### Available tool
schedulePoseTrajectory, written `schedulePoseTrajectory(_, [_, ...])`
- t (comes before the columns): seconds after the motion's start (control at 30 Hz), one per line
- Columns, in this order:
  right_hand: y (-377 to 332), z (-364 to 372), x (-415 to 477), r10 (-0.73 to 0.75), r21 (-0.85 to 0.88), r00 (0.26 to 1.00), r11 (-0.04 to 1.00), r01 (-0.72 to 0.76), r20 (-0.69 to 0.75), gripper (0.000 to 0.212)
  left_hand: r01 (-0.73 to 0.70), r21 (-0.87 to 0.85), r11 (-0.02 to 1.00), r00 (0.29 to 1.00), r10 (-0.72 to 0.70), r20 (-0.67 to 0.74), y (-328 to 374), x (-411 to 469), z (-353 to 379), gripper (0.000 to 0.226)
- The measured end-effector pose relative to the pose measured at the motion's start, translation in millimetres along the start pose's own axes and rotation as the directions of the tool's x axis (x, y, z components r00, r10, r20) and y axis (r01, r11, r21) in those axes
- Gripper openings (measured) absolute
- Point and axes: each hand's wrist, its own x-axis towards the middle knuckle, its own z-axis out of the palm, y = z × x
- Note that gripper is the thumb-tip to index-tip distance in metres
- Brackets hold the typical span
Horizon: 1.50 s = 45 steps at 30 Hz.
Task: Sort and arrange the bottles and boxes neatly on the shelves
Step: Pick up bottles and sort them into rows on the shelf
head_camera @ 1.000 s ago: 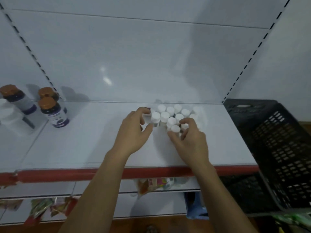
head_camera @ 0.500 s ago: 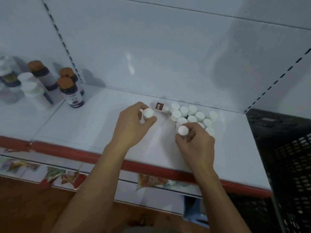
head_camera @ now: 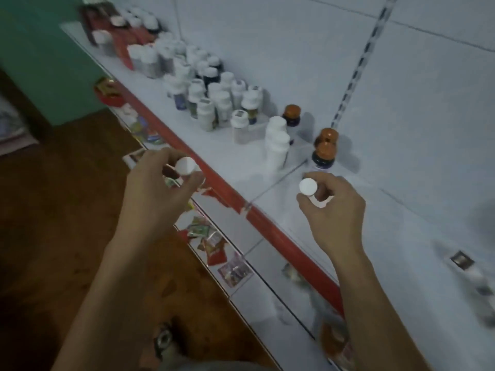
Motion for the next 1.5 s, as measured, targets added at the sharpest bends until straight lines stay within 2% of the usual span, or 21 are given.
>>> schedulePoseTrajectory(0.17, [-50,109,41,-0.072,0.026,0.997,0.997,0.071,0.035,0.032,0.133,0.000,0.991,0.980,-0.131,-0.152,-88,40,-90,0.028])
schedulePoseTrajectory(0.33, [-100,205,78,-0.090,0.054,0.995,0.994,0.092,-0.033,0.030,0.158,0.036,0.987,0.961,-0.146,-0.233,-163,103,-173,0.033])
schedulePoseTrajectory(0.47, [-146,280,112,-0.133,0.063,0.991,0.989,0.134,-0.014,0.021,0.216,0.069,0.974,0.940,-0.188,-0.283,-218,147,-228,0.035])
schedulePoseTrajectory(0.57, [-179,335,143,-0.190,0.066,0.981,0.980,0.186,0.044,0.022,0.241,0.074,0.968,0.928,-0.207,-0.310,-264,174,-260,0.036])
schedulePoseTrajectory(0.7, [-213,417,184,-0.247,0.152,0.963,0.961,0.229,0.110,0.029,0.309,0.093,0.947,0.901,-0.259,-0.349,-329,215,-280,0.039])
schedulePoseTrajectory(0.87, [-235,534,243,-0.257,0.270,0.932,0.945,0.186,0.257,0.023,0.347,0.133,0.928,0.881,-0.274,-0.385,-398,287,-296,0.041])
schedulePoseTrajectory(0.93, [-252,582,272,-0.259,0.301,0.909,0.940,0.159,0.328,0.022,0.356,0.148,0.923,0.877,-0.275,-0.394,-420,320,-312,0.042])
schedulePoseTrajectory(1.07, [-292,656,328,-0.345,0.293,0.840,0.927,0.234,0.420,0.031,0.404,0.122,0.906,0.840,-0.316,-0.440,-458,378,-346,0.043])
schedulePoseTrajectory(1.37, [-337,809,407,-0.354,0.236,0.761,0.935,0.266,0.544,0.034,0.489,0.180,0.854,0.849,-0.417,-0.325,-595,481,-373,0.043])
schedulePoseTrajectory(1.5, [-355,881,436,-0.317,0.173,0.786,0.949,0.265,0.531,0.033,0.439,0.119,0.890,0.873,-0.392,-0.290,-671,565,-401,0.043])
